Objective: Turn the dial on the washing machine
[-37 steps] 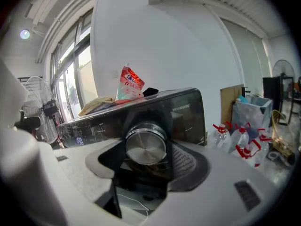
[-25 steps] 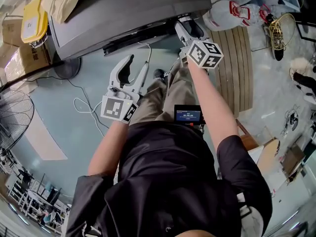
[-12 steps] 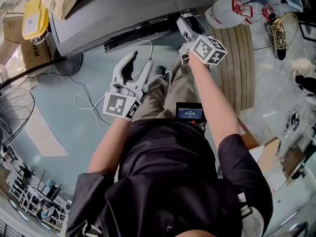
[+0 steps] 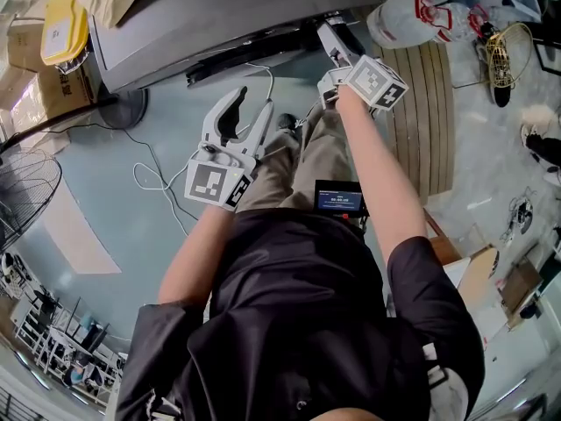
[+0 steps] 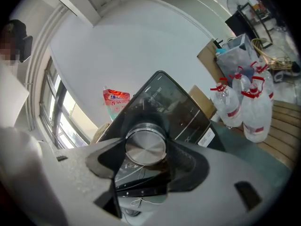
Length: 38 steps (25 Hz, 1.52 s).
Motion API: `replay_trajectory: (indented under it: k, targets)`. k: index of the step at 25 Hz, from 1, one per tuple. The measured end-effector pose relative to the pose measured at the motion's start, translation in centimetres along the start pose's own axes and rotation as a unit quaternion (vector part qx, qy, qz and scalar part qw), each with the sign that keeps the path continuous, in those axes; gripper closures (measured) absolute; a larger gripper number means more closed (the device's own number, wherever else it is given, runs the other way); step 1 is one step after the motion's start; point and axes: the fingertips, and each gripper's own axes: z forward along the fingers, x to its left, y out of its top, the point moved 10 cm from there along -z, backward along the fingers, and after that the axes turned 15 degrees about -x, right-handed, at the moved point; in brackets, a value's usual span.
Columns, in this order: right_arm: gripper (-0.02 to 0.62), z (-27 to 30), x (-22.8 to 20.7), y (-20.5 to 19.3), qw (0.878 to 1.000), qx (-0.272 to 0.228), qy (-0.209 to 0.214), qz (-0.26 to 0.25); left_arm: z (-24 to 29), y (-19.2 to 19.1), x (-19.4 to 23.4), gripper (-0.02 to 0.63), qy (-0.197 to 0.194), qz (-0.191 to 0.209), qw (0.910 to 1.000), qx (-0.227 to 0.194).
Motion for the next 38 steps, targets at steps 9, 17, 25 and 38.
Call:
replay_trajectory:
  k: [9,17,25,38]
  targets:
    - [0.321,0.0,-0.1,-0.2,0.999,-0.007,-0.003,0.047,0.3,-0.1,-0.4,0.42,-0.006,0.002,1.0,0.004]
    - [0.321,0.0,-0.6,-0.5,0.994,-0.02,-0.005,0.104,0.3,-0.1,-0.7,0.422,-0.004,0.002,1.0,0.007]
    - [0.321,-0.1,-1.0,-0.6,0.988,-0.025,-0.004,0.151,0.7,-0.2,-1.2,0.422,-0.008,0.005,0.9999,0.011]
    - [0.321,-0.1,-1.5,-1.2,0.972,-0.035,-0.007,0.231,1.8,-0.3,-1.3,0.425,-0.013,0.006,0.9998,0.01]
